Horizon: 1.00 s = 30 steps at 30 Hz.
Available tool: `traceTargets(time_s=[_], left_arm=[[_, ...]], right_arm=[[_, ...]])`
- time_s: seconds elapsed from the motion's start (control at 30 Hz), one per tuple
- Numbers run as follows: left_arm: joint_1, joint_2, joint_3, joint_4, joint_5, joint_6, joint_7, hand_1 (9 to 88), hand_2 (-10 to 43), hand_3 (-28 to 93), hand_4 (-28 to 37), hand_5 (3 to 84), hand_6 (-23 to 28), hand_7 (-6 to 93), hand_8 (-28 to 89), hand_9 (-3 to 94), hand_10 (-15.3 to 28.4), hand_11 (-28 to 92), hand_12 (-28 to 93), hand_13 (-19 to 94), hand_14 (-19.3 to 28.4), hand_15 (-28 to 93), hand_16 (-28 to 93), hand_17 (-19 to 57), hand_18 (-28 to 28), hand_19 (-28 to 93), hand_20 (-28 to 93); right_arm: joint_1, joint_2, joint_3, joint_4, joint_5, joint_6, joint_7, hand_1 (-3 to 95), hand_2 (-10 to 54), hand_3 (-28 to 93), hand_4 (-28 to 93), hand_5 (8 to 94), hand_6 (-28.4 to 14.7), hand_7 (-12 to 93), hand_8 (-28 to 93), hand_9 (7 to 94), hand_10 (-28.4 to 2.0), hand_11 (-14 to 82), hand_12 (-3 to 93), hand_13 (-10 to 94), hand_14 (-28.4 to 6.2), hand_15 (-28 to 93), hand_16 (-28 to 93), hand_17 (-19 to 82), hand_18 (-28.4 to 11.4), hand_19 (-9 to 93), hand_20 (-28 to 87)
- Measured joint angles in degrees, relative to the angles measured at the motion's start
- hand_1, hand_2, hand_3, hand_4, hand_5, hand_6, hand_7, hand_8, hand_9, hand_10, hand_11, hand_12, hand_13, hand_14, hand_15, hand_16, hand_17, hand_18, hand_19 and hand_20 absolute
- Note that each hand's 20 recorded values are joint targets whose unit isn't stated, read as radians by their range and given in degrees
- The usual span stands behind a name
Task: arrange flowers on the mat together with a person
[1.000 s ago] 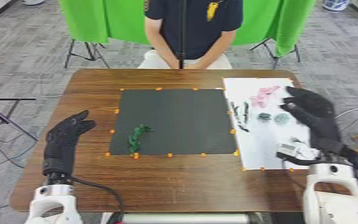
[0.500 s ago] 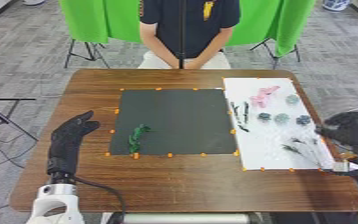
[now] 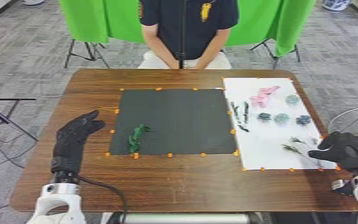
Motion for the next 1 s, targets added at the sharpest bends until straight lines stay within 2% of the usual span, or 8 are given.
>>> traceTargets(time_s=[0.17,0.23,0.3,0.33,0.37,0.53,0.77,1.0], left_arm=[[-0.13,0.01,0.15,0.0,-0.01,-0.13,0.18,30.4,-3.4,59,-18.1,49.1,4.1,19.3,-6,50.7,13.1,30,18,38,16.7,26,4,3.1,12.7,10,19],[-0.12,0.01,0.21,-0.02,-0.05,-0.12,0.2,30.1,-2.9,59,-18.1,49.1,4.1,19.2,-6,50.6,13.1,30,18,38,16.8,26,4,3.0,12.8,11,19],[-0.1,0.01,0.24,-0.03,-0.11,-0.12,0.2,30.0,-2.7,59,-18.1,49.1,4.1,19.2,-6,50.6,13.1,30,18,37,16.9,26,4,2.7,13.0,11,19],[-0.08,0.01,0.26,-0.04,-0.12,-0.12,0.2,29.9,-2.6,59,-18.1,49.1,4.1,19.2,-6,50.5,13.1,30,18,37,16.9,26,4,2.6,13.1,11,19],[-0.06,0.01,0.26,-0.05,-0.13,-0.12,0.2,29.8,-2.5,59,-18.1,49.1,4.1,19.1,-6,50.5,13.1,30,18,37,16.9,26,4,2.5,13.1,11,19],[0.15,-0.04,0.26,-0.11,-0.28,-0.07,0.15,29.2,-2.2,59,-18.2,48.9,4.1,18.9,-6,50.3,13.1,30,18,37,16.9,26,4,2.0,13.6,11,19],[0.36,-0.04,0.21,-0.18,-0.52,-0.07,0.1,28.8,-2.0,59,-18.4,48.8,4.0,18.8,-6,50.3,13.2,30,18,37,16.9,26,4,1.7,13.6,12,19],[1.04,-0.03,0.16,-0.62,-0.78,-0.02,-0.03,28.7,-2.1,60,-18.3,48.8,4.1,18.6,-6,50.0,13.2,30,18,37,16.8,26,4,1.5,13.7,12,19]], right_arm=[[0.67,0.95,-3.38,2.13,-0.76,5.35,3.23,43.9,-9.5,58,-28,75.2,2.6,21,-12,85.0,-11.9,22.6,20.3,75,-9.4,50,29,34,-22.1,71,53],[1.16,1.3,-4.44,3.29,-1.19,7.84,4.27,50.5,-9.5,50,-28,76.8,2.9,21,-6,86.6,-11.4,22.9,20.3,76,-9.5,51,30,35,-22.6,72,54],[1.6,1.6,-5.32,4.12,-1.44,9.72,5.55,73.9,-9.5,-3,0,79.0,2.9,22,0,88.3,-10.8,23.4,20.5,76,-9.5,53,31,35,-22.8,72,54],[1.77,1.7,-5.65,4.31,-1.48,10.33,6.21,81.7,-9.5,-20,10,80.4,3.0,22,1,89.2,-10.6,24.2,20.9,76,-9.5,54,32,35,-22.9,73,55],[1.93,1.78,-5.92,4.42,-1.48,10.74,6.75,85.2,-9.5,-26,14,81.2,3.1,23,2,89.7,-10.5,24.6,21.0,76,-9.7,56,32,35,-23.1,73,55],[2.56,1.8,-6.51,4.72,-1.21,11.38,6.86,87.9,-9.5,-28,22,84.1,3.7,24,3,92.5,-10.0,23.7,26.2,77,-9.6,58,33,35,-23.3,75,56],[2.9,1.68,-7.55,4.49,1.84,14.23,6.81,88.4,-9.5,-28,29,86.3,3.9,25,5,93.7,-9.9,25.9,27.7,78,-10.2,61,34,36,-23.9,76,57],[4.71,-0.52,-9.21,-1.91,8.29,16.66,12.21,89.3,-9.5,-28,31,88.0,3.1,25,5,93.7,-10.6,30.1,29.3,76,-11.6,65,37,35,-25.0,78,58]])
